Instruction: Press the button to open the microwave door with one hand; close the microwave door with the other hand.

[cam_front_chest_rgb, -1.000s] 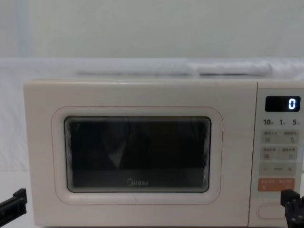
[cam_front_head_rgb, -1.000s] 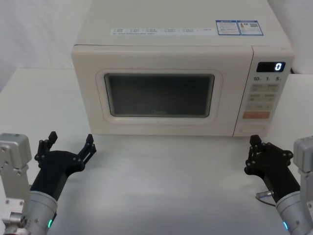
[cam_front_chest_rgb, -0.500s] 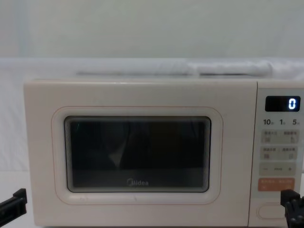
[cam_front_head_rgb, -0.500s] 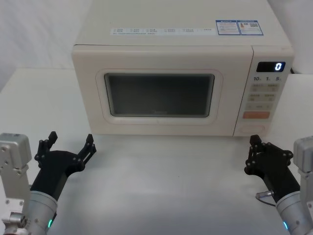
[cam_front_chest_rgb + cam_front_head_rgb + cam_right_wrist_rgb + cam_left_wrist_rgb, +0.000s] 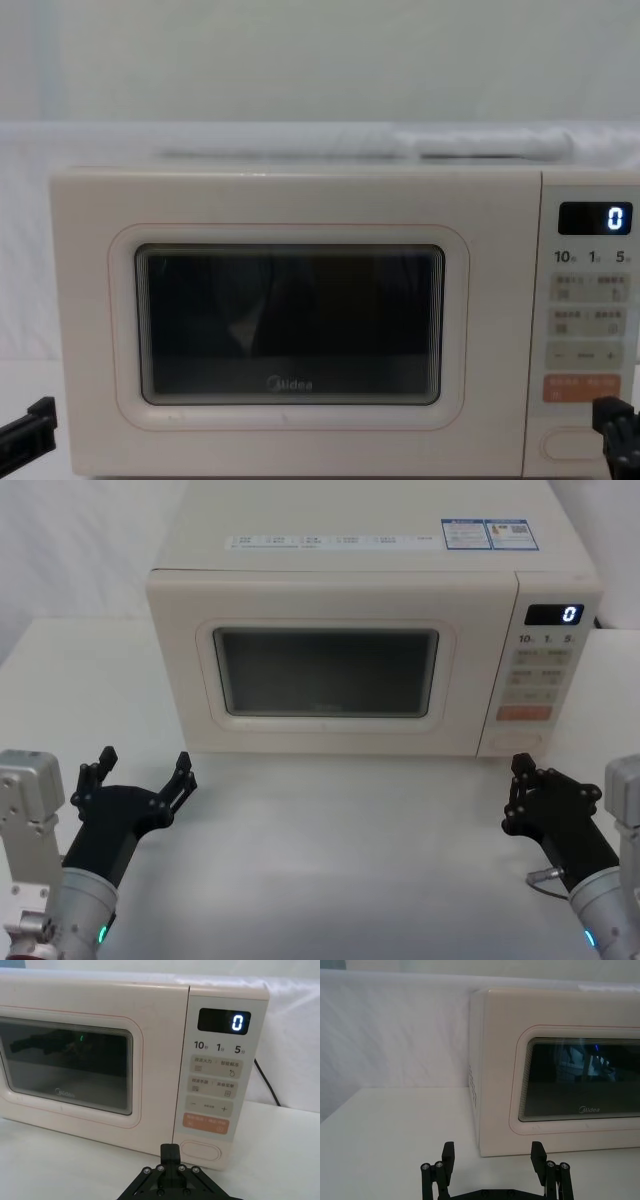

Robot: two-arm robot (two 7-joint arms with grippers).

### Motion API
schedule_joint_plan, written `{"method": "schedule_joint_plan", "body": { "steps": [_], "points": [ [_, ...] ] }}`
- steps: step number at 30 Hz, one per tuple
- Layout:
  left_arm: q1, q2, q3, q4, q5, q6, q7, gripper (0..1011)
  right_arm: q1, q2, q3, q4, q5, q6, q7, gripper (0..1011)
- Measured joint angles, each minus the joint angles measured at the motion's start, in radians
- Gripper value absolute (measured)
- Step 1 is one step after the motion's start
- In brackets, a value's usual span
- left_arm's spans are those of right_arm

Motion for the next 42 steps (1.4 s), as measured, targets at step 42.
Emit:
{"method": "schedule_joint_plan", "body": {
  "steps": [42],
  "points": [
    [0.0, 0.0, 0.0, 0.0, 0.0, 0.0, 0.0, 1001, 0.153, -0.073, 0.06, 0.243, 0.073, 0.085, 0.143, 0]
  ]
}}
